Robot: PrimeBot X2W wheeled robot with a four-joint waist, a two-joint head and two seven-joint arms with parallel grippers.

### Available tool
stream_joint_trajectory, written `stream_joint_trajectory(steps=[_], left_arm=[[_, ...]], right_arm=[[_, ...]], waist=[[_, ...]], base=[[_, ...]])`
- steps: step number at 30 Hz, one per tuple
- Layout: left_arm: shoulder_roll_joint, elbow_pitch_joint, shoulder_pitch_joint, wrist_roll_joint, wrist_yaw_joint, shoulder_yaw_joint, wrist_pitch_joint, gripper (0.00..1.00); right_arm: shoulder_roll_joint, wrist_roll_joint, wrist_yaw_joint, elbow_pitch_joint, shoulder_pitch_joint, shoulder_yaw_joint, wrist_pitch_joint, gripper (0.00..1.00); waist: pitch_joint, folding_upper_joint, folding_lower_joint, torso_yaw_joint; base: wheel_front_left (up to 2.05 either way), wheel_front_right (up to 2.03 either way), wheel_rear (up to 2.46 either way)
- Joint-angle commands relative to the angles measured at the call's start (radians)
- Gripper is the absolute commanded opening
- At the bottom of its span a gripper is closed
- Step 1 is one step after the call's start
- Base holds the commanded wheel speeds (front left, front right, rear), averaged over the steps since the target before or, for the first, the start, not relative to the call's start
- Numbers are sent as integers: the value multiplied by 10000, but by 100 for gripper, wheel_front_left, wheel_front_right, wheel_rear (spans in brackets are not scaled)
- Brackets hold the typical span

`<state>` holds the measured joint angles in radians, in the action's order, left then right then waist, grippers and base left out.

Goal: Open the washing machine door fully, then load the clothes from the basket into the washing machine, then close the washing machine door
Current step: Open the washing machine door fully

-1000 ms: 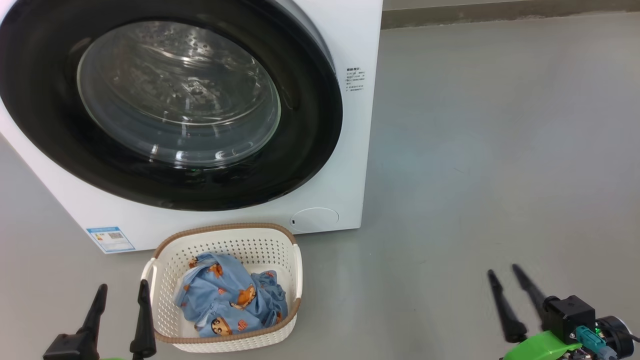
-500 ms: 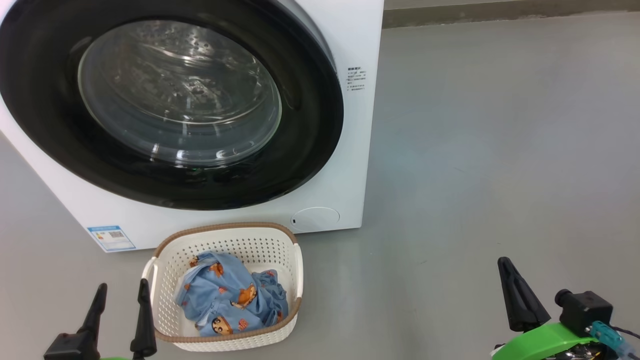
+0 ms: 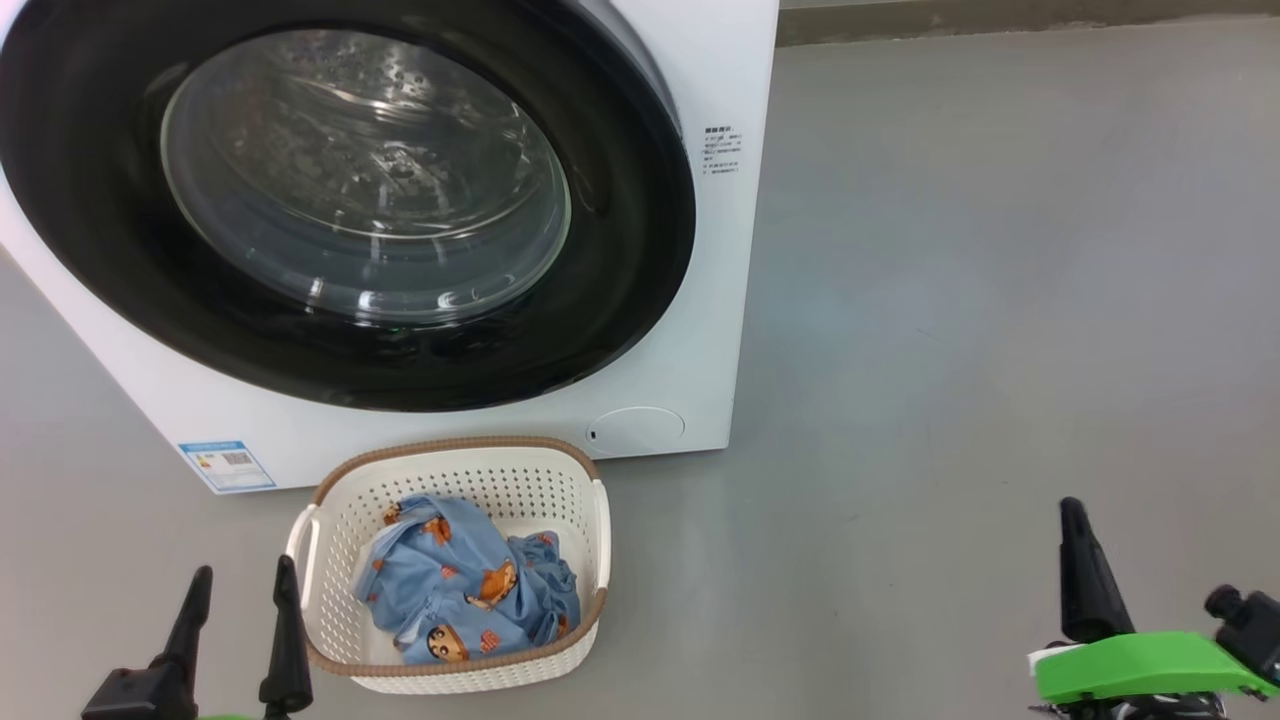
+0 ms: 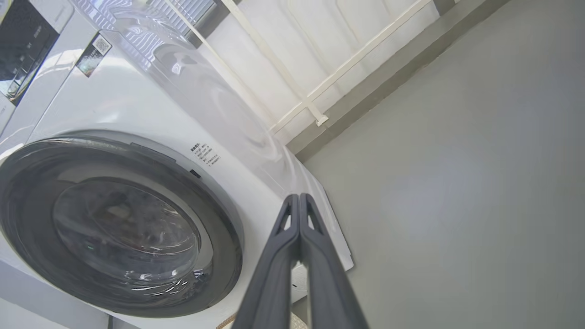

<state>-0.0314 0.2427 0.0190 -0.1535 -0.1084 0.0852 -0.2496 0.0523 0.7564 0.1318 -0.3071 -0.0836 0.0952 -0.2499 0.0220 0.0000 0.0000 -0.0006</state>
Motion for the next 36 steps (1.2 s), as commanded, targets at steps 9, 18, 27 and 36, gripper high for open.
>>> stream_joint_trajectory(steps=[9, 18, 27, 36], left_arm=[[-189, -410, 112, -65, 46, 336, -122, 100], [-189, -593, 415, 30, -36, 345, -122, 100], [-189, -893, 611, -222, 23, 253, -122, 100], [-189, -1046, 749, -184, 6, 226, -122, 100]], right_arm=[[248, 2790, -11, 214, -590, 32, -118, 0], [880, 6175, -11, 65, -922, 309, -118, 0], [1418, 8815, -11, 43, -1374, 1033, 1028, 0], [1594, 9996, -11, 6, -2103, 2810, 3943, 0]], waist=[[349, 0, 0, -58], [984, 0, 0, -1], [1653, 0, 0, 69], [2179, 0, 0, 167]], base=[[0, 0, 0], [0, 0, 0], [0, 0, 0], [0, 0, 0]])
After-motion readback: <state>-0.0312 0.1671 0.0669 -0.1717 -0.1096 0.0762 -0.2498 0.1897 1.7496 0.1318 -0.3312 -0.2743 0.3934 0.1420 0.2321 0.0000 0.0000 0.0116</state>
